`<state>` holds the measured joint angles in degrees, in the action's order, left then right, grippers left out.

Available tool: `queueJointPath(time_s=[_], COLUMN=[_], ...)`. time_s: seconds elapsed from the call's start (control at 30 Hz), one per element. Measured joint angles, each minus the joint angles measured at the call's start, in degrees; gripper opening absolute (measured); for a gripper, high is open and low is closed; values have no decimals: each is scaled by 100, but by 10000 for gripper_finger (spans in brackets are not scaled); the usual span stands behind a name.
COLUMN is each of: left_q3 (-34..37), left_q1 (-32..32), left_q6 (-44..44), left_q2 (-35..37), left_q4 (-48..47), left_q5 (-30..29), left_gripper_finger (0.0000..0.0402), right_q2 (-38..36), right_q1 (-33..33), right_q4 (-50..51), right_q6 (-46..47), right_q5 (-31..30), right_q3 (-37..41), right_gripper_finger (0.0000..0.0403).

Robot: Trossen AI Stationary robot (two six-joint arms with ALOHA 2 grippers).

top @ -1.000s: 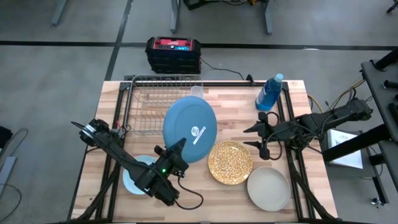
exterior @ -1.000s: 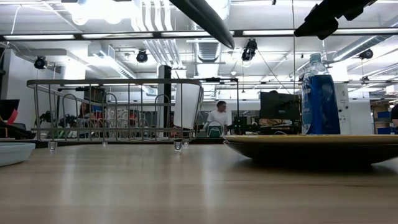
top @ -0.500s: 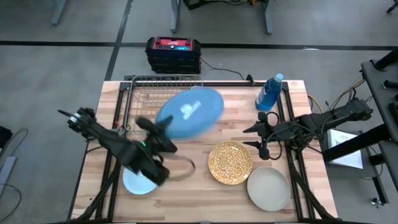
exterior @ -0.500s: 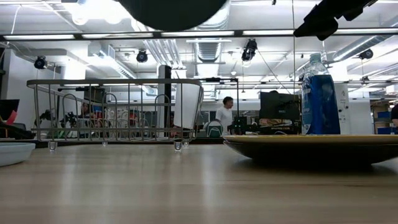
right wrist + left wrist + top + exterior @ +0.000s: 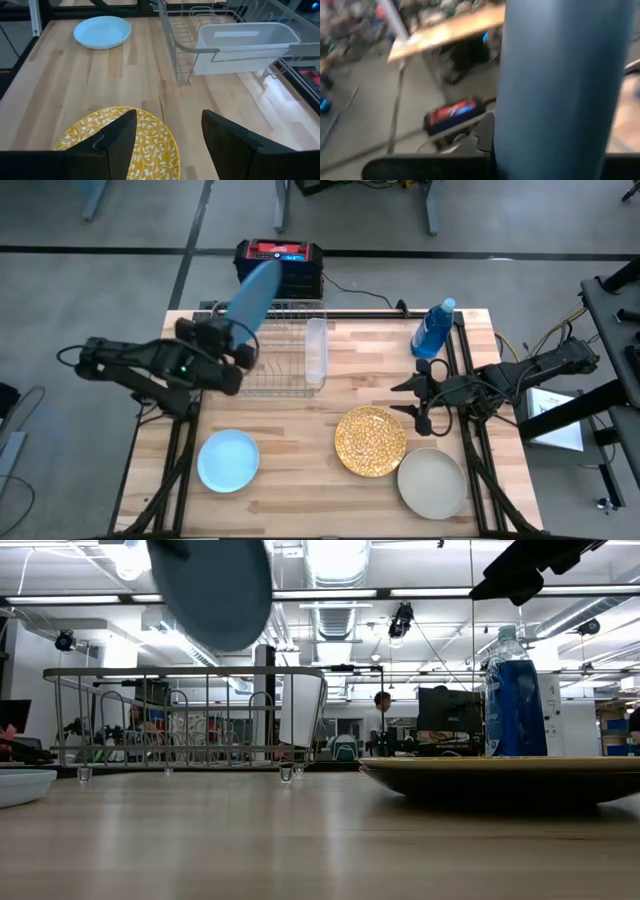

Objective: Sort dishes
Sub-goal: Put the blue plate in the dish rack

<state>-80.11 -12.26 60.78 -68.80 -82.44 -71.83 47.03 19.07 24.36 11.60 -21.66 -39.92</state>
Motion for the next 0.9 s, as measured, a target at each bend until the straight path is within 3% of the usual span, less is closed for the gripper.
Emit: queueJointPath(time_s=[0.23, 0.67, 0.9], left_q3=[461, 1144, 1204], left_q1=[851, 1447, 1493], left_q6=[918, 857, 727], left_q2=[587, 911, 1212], left_q4=[-756, -760, -758], left_q5=[756, 1865, 2019], left_gripper_finger=[1, 1, 1], right_q2=[0, 0, 0], right_q1=[2, 4, 4], right_q4=[0, -13, -13], right_q6=[38, 42, 39], right_q5=[-90, -96, -96], right_q3=[0, 0, 0], right_gripper_finger=[220, 220, 219])
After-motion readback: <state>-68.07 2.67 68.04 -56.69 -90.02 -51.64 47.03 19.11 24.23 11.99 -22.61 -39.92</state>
